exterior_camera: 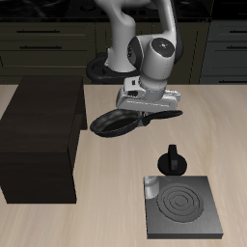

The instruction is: Place the frypan on the bottom layer of the shelf

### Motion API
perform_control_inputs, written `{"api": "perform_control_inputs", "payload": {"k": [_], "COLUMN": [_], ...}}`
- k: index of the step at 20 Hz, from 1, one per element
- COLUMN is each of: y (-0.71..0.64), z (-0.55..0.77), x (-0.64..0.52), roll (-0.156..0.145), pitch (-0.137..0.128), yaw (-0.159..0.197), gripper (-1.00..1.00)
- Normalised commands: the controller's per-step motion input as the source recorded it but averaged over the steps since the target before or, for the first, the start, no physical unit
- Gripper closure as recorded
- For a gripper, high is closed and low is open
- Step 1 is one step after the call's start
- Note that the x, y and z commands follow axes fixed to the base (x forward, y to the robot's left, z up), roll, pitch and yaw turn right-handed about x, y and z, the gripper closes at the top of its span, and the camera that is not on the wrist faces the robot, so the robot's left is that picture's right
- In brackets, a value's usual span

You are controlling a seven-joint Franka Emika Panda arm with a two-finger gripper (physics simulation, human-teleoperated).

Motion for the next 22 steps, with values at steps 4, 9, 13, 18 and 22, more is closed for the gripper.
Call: {"api": "perform_control_inputs", "payload": {"k": [4,9,13,18,22], "y": [-0.1,-0.05,-0.12,-0.1,-0.22], "z": [0.09,0.01,-0.03,0.01,-0.03], "x": [0.24,0.18,0.21,0.21,0.26], "roll": [-0.027,-0.011,-0.041,-0.033,-0.061], "pitch": [-0.027,-0.009,-0.006,-0.022,0.003], "yaw": [0.002,0.009,0.021,0.023,0.007], "gripper": [1.0,1.0,1.0,1.0,1.0]}}
